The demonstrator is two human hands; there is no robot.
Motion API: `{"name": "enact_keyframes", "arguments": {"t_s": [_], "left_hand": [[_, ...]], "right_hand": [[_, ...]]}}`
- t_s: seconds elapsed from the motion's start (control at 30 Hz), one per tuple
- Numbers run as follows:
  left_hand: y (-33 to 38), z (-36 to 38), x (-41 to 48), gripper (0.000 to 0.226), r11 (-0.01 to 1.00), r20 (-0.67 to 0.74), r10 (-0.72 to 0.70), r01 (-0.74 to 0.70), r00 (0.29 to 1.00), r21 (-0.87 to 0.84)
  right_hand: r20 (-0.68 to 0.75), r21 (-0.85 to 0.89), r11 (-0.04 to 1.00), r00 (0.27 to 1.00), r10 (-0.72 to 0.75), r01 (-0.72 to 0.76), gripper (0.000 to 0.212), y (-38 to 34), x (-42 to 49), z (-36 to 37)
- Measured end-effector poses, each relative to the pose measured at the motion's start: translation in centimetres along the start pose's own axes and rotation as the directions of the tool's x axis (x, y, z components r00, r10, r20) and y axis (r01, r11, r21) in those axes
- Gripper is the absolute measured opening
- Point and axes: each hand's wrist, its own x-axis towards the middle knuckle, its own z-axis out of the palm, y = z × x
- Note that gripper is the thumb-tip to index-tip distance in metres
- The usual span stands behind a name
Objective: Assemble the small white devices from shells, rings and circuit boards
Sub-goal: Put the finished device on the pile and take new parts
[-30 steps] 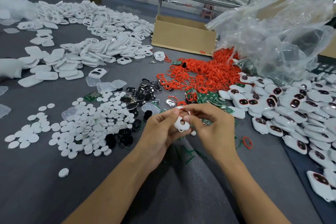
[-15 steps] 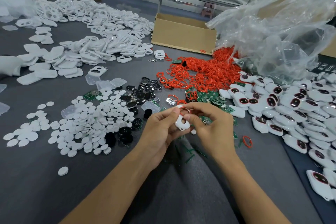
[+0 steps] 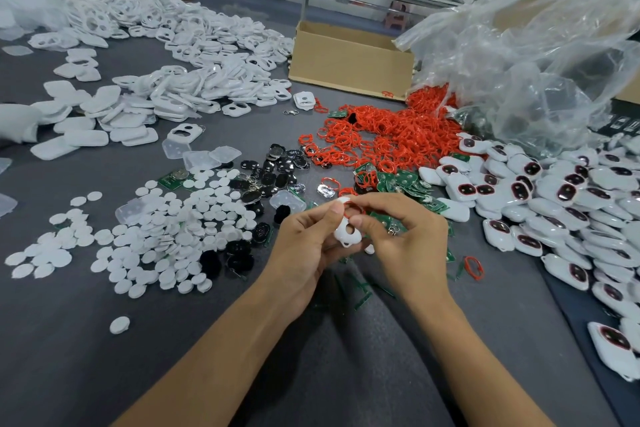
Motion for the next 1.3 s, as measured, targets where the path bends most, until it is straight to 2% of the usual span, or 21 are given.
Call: {"name": "enact_keyframes", "arguments": {"t_s": [0.17, 0.4, 0.7, 0.97, 1.2, 1.3], "left_hand": [[-0.1, -0.1, 0.0, 0.019, 1.0, 0.001, -0.004, 0.004, 1.0, -0.003], [0.1, -0.5, 0.1, 0.021, 0.995, 0.038, -0.029, 0.033, 0.999, -0.097], [0.0, -0.3, 0.1, 0.02, 0.997, 0.014, -0.022, 0.023, 1.0, -0.079], [-0.5, 0.2, -0.1, 0.02, 0.996, -0.103, 0.078, -0.072, 0.992, 0.057], [-1.1, 0.5, 0.1, 0.024, 0.976, -0.183, 0.146, -0.111, 0.972, 0.189], [-1.1, 0.5, 0.0, 0.024, 0.977, -0.133, 0.147, -0.123, 0.98, 0.175]], "right_hand": [[-0.011, 0.01, 1.0, 1.0, 0.019, -0.019, 0.028, -0.2, -0.1, 0.0], [-0.021, -0.019, 1.0, 1.0, -0.012, 0.012, 0.025, -0.6, -0.1, 0.0], [-0.041, -0.047, 0.998, 0.998, -0.043, 0.041, 0.022, -0.4, -0.3, 0.1], [-0.006, 0.003, 0.999, 0.999, -0.038, 0.038, 0.018, 0.0, -0.1, 0.2], [0.007, -0.092, 0.991, 0.996, -0.092, 0.092, 0.015, 0.2, -0.3, 0.7], [0.033, 0.008, 0.999, 0.999, 0.043, -0.043, 0.018, 0.2, -0.1, 0.6]]}}
